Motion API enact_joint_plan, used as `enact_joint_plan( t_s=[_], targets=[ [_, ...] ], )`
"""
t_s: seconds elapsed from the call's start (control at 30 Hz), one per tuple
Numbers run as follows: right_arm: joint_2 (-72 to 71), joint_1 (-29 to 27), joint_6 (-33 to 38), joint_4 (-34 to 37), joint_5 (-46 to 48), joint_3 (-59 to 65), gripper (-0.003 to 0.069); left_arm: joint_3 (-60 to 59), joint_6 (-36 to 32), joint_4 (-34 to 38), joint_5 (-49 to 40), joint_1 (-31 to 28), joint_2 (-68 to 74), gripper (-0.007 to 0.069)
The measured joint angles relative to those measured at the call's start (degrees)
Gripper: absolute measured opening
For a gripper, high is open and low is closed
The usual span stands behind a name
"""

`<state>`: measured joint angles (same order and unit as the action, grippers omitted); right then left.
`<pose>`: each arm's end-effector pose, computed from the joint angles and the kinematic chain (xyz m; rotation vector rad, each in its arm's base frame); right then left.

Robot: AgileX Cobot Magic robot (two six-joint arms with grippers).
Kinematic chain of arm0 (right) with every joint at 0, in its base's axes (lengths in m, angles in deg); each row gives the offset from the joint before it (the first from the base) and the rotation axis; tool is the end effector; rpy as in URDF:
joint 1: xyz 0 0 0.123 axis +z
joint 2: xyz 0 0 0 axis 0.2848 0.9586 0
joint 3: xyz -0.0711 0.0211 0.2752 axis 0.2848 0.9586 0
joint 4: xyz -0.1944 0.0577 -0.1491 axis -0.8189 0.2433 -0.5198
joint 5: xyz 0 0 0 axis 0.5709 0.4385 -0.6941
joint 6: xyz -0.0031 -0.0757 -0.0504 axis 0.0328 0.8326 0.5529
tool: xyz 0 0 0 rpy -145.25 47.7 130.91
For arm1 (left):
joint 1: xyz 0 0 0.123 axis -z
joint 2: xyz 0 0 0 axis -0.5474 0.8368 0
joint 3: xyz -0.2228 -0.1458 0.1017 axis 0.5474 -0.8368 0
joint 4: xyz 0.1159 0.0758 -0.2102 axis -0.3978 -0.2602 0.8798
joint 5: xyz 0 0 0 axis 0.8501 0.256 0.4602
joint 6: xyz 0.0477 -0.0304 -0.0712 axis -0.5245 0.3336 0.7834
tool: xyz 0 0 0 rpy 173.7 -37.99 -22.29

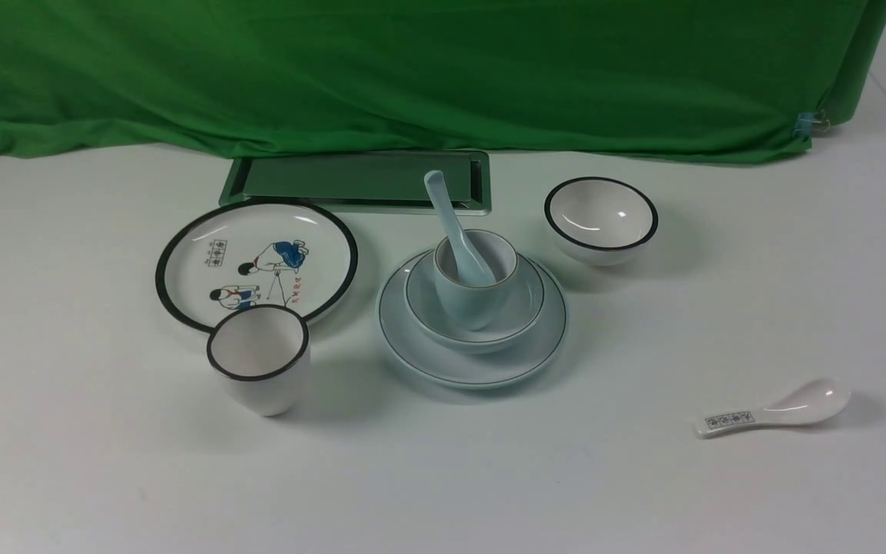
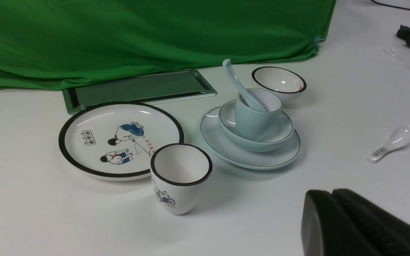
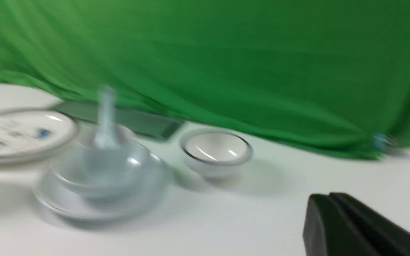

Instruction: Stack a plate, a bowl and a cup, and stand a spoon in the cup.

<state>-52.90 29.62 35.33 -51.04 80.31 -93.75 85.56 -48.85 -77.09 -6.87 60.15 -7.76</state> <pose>0.0762 0.0173 0.2447 -0.2147 1.5359 0.1361 0.0128 -0.0046 0.3209 0.3142 1.7510 -0.3961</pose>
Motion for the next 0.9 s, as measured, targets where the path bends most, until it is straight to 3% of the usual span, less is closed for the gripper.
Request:
enact_joint_plan(
  t_s=[0.23, 0.53, 0.9],
  targets=[
    [-11.4, -11.8, -6.8, -4.1, 2.4, 7.4, 0.0012, 0.0, 0.0, 0.0, 0.0, 0.0, 0.0, -0.0031],
    [-14.2, -12.9, -9.3, -4.2, 14.3, 7.7, 0.0012, 0.0, 0.0, 0.0, -0.1, 0.0, 0.0, -0.0031],
    [-14.2, -14.2, -9.6, -4.4, 15.6, 7.7, 0.0012, 0.0, -0.1, 0.0, -0.1, 0.0, 0.0, -0.0031]
  ],
)
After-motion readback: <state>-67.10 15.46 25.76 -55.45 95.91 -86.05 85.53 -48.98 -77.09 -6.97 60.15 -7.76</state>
